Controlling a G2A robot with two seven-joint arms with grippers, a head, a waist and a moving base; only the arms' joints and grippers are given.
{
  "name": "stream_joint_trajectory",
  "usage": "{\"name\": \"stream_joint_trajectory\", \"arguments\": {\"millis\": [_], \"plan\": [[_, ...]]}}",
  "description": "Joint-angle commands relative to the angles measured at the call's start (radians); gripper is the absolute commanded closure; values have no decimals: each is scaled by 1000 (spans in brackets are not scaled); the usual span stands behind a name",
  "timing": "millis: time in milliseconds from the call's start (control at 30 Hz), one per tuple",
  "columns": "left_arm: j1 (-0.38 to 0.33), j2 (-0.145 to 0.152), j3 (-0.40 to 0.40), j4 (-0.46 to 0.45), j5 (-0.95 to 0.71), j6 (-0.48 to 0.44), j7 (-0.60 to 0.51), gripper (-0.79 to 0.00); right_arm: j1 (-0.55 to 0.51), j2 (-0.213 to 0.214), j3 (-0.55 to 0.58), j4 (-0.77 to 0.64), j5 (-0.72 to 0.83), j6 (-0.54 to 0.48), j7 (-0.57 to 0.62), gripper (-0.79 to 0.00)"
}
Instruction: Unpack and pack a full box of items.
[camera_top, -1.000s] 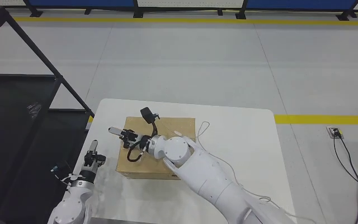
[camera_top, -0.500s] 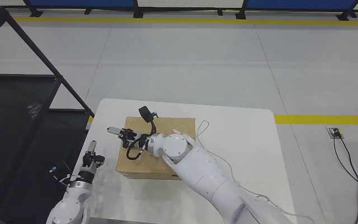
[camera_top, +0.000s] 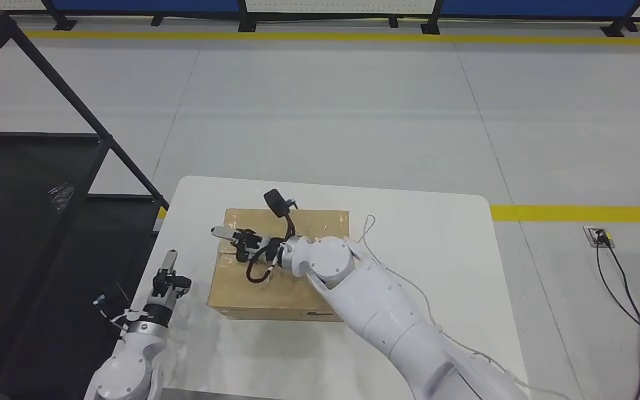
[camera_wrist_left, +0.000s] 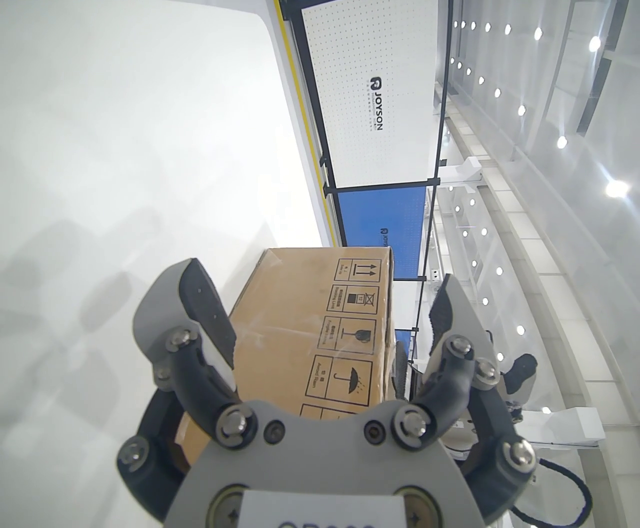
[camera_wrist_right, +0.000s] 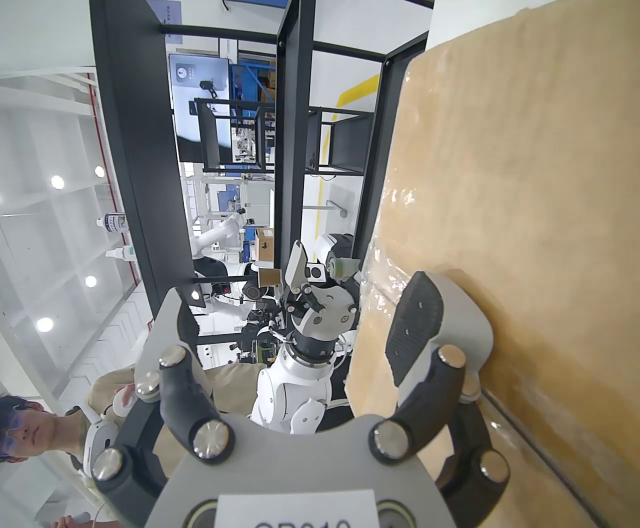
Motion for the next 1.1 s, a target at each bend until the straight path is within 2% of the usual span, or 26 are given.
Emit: {"name": "stream_joint_trajectory", "arguments": {"millis": [0, 300, 633, 867, 1067], "plan": [[0, 0, 2, -2, 1, 1, 0, -785, -15, 18, 21, -27, -14, 11, 10, -785], [1, 2, 6, -6, 0, 0, 2, -785, -117, 108, 129, -217, -104, 113, 65, -785], [1, 2, 20, -10, 2, 4, 10, -785, -304, 206, 277, -567, -287, 312, 61, -785], [-1, 2, 27, -15, 5, 6, 15, -785, -411, 251, 364, -755, -402, 410, 58, -785], [-3, 2, 34, -19, 11, 12, 21, -785, -471, 275, 441, -838, -445, 458, 33, -785]]}}
